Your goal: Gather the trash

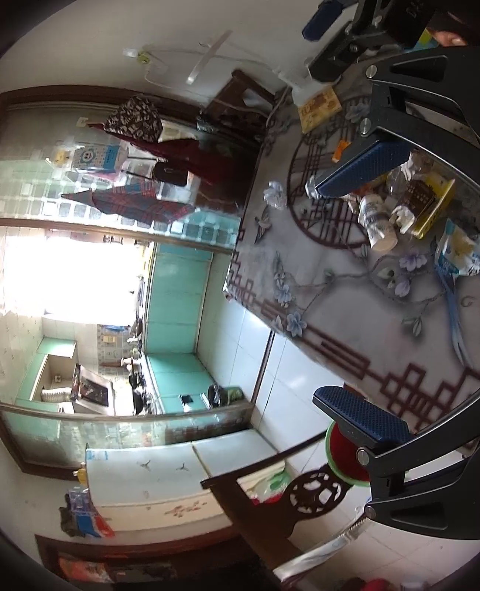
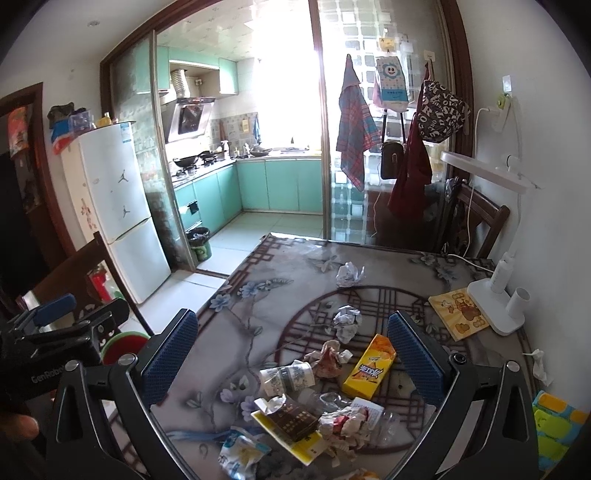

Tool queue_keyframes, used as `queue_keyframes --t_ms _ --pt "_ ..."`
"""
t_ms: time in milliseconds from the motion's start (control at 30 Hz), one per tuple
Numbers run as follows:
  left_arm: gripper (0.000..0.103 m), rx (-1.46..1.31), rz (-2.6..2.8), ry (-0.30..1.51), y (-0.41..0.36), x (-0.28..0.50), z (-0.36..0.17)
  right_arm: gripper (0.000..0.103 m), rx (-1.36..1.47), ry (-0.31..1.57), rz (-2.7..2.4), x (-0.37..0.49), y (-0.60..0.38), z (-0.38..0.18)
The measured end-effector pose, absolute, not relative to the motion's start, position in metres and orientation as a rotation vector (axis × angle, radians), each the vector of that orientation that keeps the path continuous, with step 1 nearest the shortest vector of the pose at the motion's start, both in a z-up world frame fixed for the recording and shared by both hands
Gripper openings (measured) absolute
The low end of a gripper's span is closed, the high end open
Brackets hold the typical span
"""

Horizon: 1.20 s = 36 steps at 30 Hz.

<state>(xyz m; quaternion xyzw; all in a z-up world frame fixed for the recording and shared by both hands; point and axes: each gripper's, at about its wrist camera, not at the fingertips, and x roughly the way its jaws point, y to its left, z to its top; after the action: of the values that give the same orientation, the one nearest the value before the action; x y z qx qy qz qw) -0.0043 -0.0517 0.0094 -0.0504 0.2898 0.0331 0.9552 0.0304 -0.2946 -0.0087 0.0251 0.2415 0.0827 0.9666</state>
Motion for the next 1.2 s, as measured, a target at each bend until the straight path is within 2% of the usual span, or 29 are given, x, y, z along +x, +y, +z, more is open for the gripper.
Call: queue_keyframes --t_ms 1200 --pt "0.103 -0.086 0.104 0.601 -0.067 0.012 0.007 0.103 0.095 0.5 0.132 0.034 -0.326 -0.016"
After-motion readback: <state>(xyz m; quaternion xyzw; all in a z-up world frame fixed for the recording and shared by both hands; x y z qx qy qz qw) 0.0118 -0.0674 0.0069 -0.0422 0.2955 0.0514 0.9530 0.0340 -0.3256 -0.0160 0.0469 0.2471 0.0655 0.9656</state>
